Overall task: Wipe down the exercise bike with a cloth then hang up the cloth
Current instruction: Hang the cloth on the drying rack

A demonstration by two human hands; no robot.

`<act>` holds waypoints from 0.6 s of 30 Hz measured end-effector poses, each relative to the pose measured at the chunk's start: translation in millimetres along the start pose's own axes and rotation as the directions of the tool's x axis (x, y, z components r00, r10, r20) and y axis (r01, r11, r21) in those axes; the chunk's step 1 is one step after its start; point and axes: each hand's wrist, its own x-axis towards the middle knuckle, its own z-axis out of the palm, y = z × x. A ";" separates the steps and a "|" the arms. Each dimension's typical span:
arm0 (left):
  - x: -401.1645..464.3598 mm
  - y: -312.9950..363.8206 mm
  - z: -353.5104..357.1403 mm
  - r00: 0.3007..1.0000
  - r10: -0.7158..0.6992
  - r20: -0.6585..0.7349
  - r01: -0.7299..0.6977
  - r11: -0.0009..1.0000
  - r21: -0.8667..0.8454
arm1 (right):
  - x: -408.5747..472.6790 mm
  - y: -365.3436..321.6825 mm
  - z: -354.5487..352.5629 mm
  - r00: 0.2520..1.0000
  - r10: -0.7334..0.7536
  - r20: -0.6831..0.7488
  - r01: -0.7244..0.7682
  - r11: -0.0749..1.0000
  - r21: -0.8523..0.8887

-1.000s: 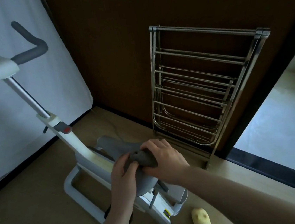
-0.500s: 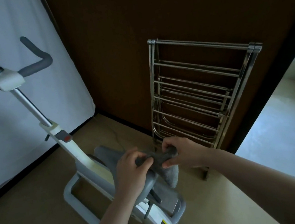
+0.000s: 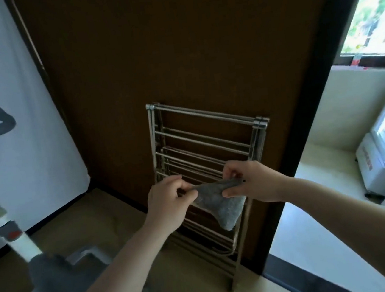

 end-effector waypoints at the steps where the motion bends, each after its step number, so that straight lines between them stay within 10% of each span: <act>1: 11.9 12.4 5.8 1.000 0.021 0.015 -0.022 0.999 0.025 | -0.1 9.9 -13.8 1.000 0.002 -0.021 -0.002 1.000 -0.013; 18: 153.7 83.1 32.4 0.995 0.076 0.057 -0.086 0.976 0.198 | 58.2 113.3 -124.2 0.949 0.047 -0.312 -0.114 0.973 -0.200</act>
